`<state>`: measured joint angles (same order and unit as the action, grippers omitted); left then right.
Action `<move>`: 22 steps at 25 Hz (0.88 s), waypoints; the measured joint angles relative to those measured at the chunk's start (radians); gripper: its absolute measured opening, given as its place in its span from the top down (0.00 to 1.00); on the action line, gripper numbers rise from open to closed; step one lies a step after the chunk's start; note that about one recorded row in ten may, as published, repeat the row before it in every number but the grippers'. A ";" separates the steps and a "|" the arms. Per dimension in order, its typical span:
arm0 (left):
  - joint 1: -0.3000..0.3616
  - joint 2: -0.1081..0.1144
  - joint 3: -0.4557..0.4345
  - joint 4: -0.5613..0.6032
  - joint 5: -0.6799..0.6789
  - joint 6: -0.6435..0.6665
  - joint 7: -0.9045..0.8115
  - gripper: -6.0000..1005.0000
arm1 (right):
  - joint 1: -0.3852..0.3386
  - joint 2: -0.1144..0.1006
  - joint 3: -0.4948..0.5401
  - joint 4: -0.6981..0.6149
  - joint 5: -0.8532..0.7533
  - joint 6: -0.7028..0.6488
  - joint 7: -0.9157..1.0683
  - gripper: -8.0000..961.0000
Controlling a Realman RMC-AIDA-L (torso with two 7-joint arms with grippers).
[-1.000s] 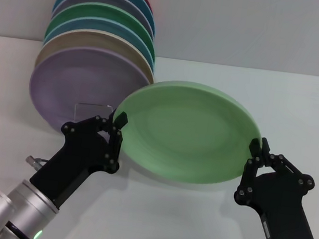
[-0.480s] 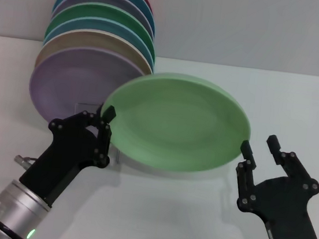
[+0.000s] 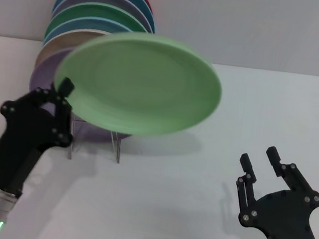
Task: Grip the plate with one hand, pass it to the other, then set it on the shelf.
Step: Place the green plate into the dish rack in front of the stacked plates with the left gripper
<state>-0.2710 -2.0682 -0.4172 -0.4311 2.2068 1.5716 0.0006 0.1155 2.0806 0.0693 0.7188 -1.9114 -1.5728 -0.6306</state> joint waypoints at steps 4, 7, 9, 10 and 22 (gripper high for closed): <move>0.000 0.006 -0.032 0.028 0.002 0.058 -0.002 0.92 | 0.010 0.002 0.011 -0.026 0.002 0.021 0.043 0.63; -0.028 0.006 -0.054 0.139 0.002 0.116 -0.025 0.92 | 0.014 0.002 0.012 -0.039 0.006 0.024 0.053 0.63; -0.037 0.006 -0.056 0.168 0.001 0.127 -0.035 0.92 | 0.016 0.002 0.012 -0.042 0.012 0.025 0.054 0.63; -0.045 0.006 -0.060 0.193 0.001 0.135 -0.043 0.91 | 0.018 0.002 0.012 -0.043 0.016 0.025 0.055 0.63; -0.111 0.007 -0.072 0.399 0.001 0.107 -0.055 0.90 | 0.029 0.003 0.026 -0.048 0.055 0.027 0.048 0.63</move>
<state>-0.3824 -2.0616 -0.4892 -0.0321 2.2080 1.6784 -0.0548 0.1441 2.0832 0.0956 0.6710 -1.8566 -1.5462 -0.5824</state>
